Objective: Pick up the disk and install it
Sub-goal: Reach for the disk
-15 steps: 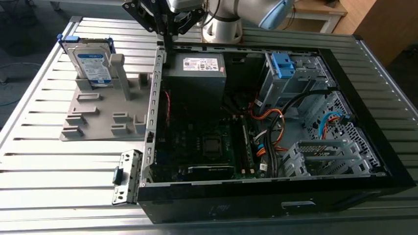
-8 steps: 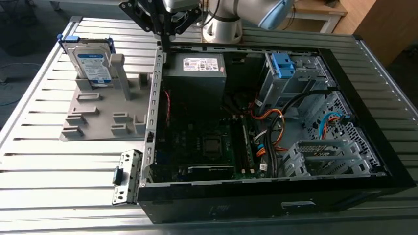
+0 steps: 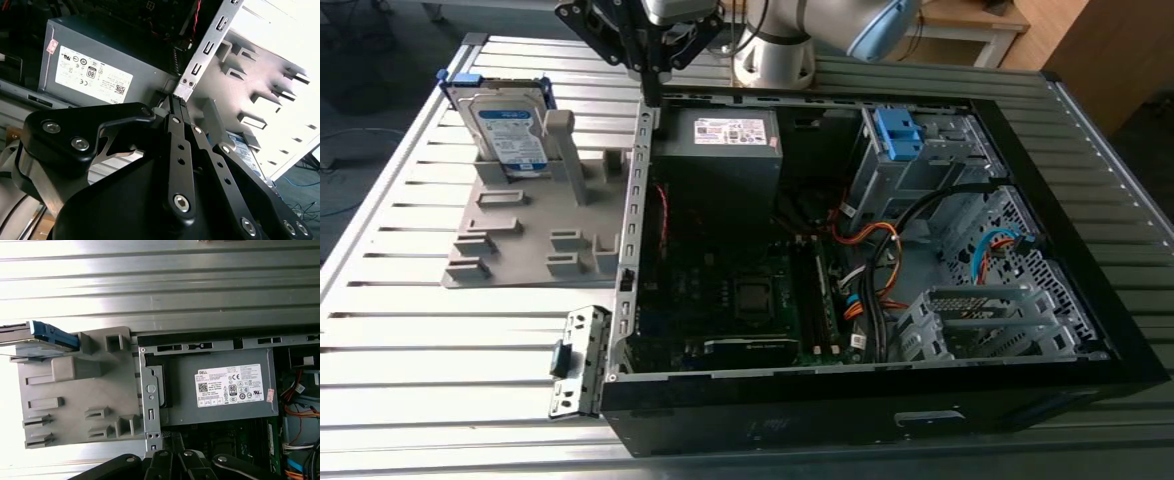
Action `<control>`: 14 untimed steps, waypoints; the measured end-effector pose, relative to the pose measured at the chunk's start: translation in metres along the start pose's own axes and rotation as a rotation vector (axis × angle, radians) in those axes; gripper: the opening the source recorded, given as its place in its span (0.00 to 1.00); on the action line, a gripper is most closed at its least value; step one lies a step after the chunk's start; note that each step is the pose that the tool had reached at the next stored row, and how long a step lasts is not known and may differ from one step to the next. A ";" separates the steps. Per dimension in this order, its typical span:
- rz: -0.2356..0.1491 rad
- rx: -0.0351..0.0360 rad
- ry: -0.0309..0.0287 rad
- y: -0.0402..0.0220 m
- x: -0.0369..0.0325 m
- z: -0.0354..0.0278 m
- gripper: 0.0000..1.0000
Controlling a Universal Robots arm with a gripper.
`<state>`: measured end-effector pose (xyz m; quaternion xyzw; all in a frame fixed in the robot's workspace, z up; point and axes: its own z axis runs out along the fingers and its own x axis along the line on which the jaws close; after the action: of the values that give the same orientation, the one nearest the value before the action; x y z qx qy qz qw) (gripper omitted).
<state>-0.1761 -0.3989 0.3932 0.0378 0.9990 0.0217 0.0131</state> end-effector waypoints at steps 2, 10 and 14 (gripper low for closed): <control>0.000 0.0000 0.0000 -0.0001 0.0015 0.0000 0.11; 0.000 0.0000 0.0000 -0.0005 0.0068 -0.0001 0.11; 0.000 0.0000 0.0000 -0.0007 0.0091 -0.0001 0.11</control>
<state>-0.1852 -0.3989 0.3930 0.0379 0.9990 0.0217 0.0132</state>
